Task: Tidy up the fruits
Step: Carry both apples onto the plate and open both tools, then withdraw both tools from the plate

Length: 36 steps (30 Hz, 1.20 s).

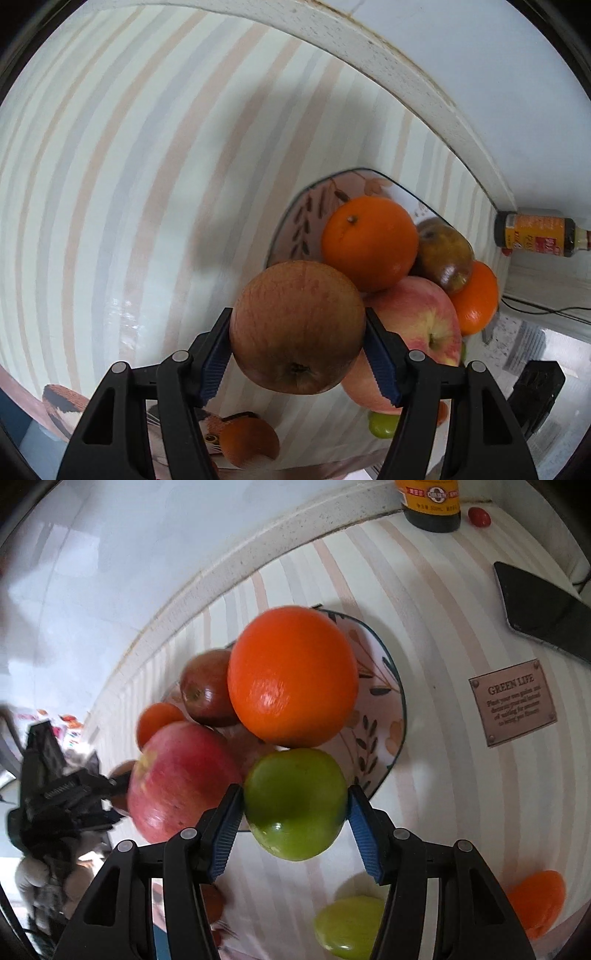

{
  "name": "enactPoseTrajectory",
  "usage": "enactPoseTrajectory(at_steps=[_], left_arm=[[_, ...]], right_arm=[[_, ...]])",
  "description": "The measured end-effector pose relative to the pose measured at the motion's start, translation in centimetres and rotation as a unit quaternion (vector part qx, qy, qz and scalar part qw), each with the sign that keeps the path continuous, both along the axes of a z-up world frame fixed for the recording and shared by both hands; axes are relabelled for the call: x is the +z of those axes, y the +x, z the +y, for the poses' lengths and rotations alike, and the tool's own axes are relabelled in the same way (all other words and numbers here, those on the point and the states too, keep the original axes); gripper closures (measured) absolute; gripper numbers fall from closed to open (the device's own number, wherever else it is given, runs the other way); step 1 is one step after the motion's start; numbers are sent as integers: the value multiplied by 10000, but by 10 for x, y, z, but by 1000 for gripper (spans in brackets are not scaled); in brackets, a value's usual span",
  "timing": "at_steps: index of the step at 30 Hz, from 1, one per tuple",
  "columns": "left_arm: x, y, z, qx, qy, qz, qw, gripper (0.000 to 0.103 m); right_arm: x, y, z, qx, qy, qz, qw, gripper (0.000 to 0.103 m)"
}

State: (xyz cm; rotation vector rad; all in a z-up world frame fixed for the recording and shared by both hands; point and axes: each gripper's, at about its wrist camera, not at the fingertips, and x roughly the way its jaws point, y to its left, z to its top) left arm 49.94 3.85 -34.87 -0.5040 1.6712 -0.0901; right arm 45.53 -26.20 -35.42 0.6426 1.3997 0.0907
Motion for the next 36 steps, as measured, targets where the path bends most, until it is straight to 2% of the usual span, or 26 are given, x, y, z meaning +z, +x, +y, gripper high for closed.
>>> enactPoseTrajectory(at_steps=[2,5,7,8,10,12,16,18,21,27,36], left_arm=[[-1,0,-1,-21,-88,16,10000,39],[3,0,-3,-73,-158,-63,9998,36],[8,1,-5,-148,-119,-159,9997,26],[11,0,-5,-173,-103,-200,9996,25],[18,-1,-7,-244,26,-298,9993,24],[27,-2,-8,-340,184,-410,9984,24],[59,-18,-13,-596,938,-947,9893,24],[74,-32,-19,-774,1297,-1191,9813,24],[91,-55,-24,-960,1532,-1386,9737,24],[122,-98,-40,-1149,1683,-1711,9639,24],[167,-139,-42,-1202,1732,-2212,9522,24]], right_arm=[[4,2,0,2,30,-57,10000,37],[7,4,-1,20,-31,-46,10000,37],[8,5,-1,-1,-33,-55,10000,36],[10,4,-2,-9,-74,-45,10000,35],[12,5,-1,-25,-149,-13,9999,19],[19,4,-2,2,-410,-13,9992,10],[42,-1,7,313,-1222,-143,9919,5],[58,-7,14,488,-1581,-312,9857,5],[78,-18,27,697,-1949,-464,9772,5],[113,-44,40,895,-2141,-688,9703,5],[170,-92,51,841,-2259,-1102,9642,5]])
